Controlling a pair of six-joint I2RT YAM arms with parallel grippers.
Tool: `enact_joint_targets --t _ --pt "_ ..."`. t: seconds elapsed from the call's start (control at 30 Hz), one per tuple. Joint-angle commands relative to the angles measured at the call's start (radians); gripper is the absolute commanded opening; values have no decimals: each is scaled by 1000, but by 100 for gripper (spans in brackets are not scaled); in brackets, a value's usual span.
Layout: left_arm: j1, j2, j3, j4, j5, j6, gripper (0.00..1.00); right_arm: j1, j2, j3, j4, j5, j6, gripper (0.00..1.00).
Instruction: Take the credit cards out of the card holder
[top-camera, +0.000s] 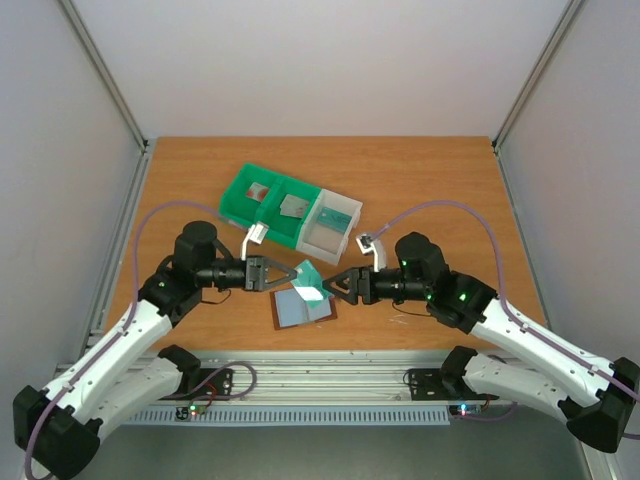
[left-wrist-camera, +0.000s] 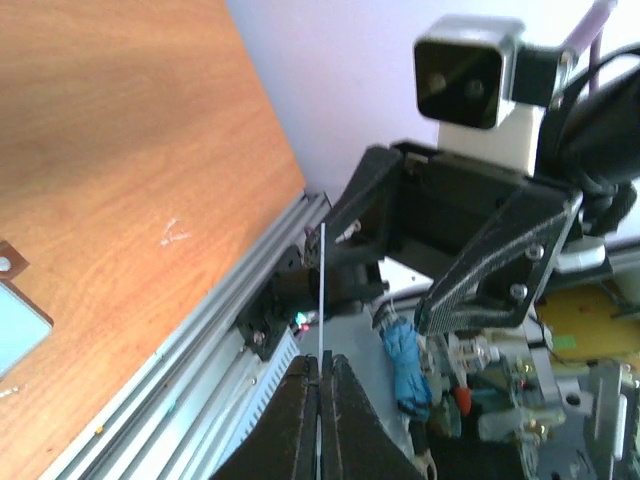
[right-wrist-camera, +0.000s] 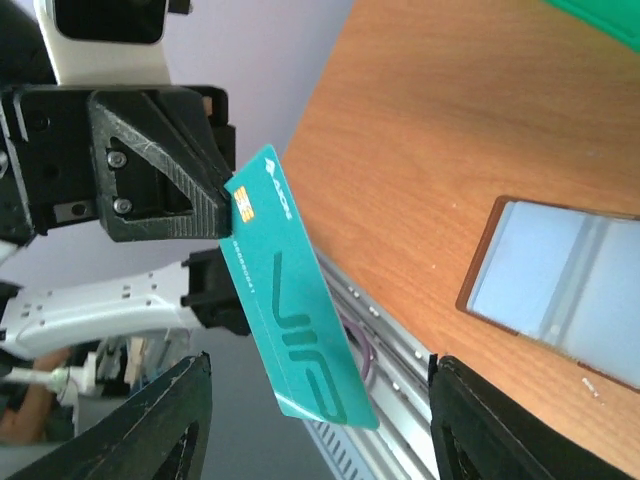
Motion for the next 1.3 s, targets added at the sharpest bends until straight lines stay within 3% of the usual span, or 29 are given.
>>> enact_joint_targets --t 0.0,0.43,0.7,1.0,1.27 --pt "-4 -22 -19 158 -149 -144 0 -2 -24 -32 79 119 138 61" --pt "-4 -59 -101 359 -423 -376 0 0 114 -133 527 111 435 54" --pt "-4 -51 -144 427 -450 -439 0 0 135 -133 554 153 462 30" --pt "-3 -34 -159 465 -444 -457 0 0 127 -131 544 170 457 11" --pt "-4 -50 -161 460 -435 -460 1 0 134 -141 586 158 464 1"
